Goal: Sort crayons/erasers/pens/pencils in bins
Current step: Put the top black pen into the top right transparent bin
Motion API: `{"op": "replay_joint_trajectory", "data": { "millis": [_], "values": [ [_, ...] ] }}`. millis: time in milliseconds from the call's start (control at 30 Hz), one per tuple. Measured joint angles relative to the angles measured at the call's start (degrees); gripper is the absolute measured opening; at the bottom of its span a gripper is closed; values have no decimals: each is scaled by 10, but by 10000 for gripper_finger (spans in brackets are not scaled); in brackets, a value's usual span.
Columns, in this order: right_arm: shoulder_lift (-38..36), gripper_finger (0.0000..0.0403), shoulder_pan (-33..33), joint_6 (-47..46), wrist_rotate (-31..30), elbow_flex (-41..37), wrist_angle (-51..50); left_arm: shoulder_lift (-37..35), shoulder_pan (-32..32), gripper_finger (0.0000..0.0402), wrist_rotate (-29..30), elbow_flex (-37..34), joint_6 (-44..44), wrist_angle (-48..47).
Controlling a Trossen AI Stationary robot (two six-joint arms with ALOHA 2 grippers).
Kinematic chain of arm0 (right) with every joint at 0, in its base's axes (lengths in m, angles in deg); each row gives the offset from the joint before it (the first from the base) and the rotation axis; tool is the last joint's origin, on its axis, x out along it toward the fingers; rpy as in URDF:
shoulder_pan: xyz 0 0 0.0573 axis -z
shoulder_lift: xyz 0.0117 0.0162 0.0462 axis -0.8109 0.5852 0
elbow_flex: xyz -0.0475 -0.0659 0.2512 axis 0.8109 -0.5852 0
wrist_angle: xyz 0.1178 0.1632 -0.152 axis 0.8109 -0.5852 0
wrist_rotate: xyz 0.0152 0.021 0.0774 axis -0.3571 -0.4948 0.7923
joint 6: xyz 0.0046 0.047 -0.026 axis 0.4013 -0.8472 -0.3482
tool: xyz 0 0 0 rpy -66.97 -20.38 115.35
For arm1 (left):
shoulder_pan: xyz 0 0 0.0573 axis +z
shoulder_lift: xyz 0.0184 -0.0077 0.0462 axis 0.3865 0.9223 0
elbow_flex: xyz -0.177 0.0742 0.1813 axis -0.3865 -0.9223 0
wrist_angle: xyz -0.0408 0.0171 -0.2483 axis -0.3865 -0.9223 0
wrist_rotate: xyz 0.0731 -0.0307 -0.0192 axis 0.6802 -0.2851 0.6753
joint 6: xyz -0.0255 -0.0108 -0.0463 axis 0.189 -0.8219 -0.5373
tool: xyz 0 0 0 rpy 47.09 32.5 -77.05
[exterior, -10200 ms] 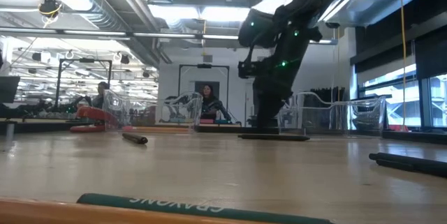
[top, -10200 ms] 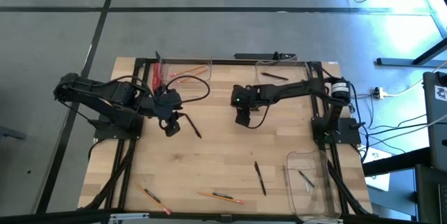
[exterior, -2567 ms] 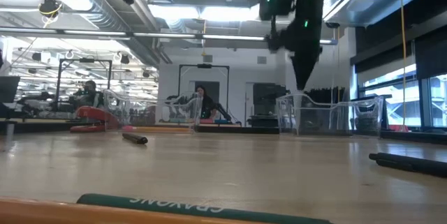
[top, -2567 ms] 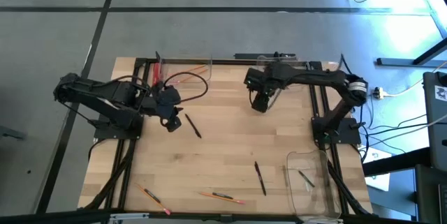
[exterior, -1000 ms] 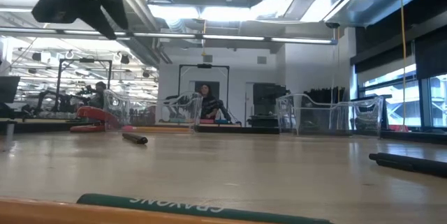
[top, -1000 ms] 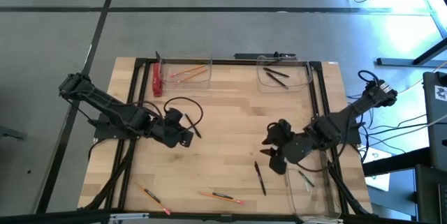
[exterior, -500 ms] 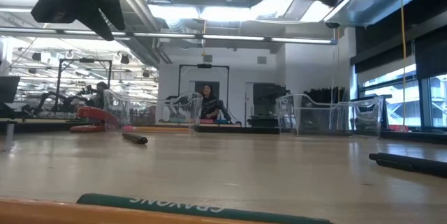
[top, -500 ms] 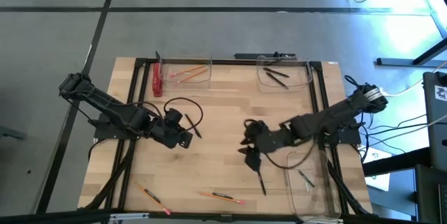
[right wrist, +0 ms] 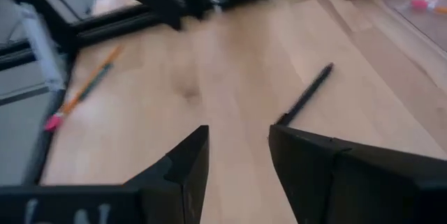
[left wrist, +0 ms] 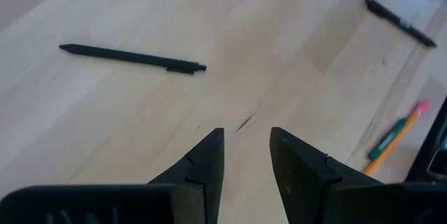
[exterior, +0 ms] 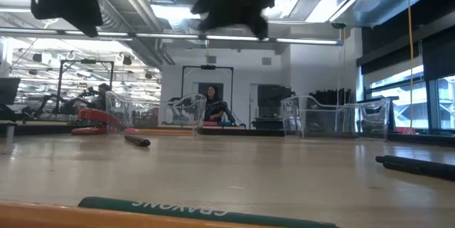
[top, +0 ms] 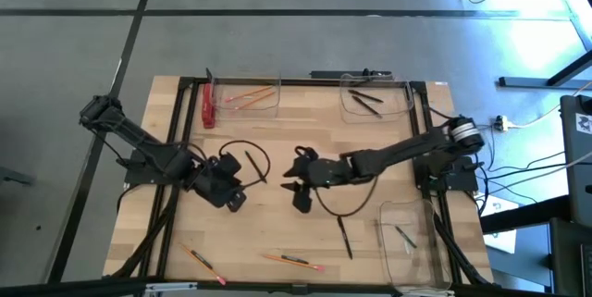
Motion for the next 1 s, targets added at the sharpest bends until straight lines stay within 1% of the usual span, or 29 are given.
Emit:
{"op": "replay_joint_trajectory", "data": {
  "millis": [67,167,333,400,833,1000],
  "values": [
    [19,153,8,4,1,0,18,0,-6,110,0,0,0,-5],
    [46,153,19,36,0,0,42,0,-14,110,0,0,-1,-7],
    [91,153,28,145,0,0,103,0,-18,110,0,0,-1,-8],
    [112,153,30,175,1,0,124,0,-18,110,0,0,-1,-8],
    [219,153,57,177,2,0,271,0,-18,110,0,0,2,-11],
    [244,153,60,176,25,0,315,0,-18,110,0,0,2,-11]
  ]
}}
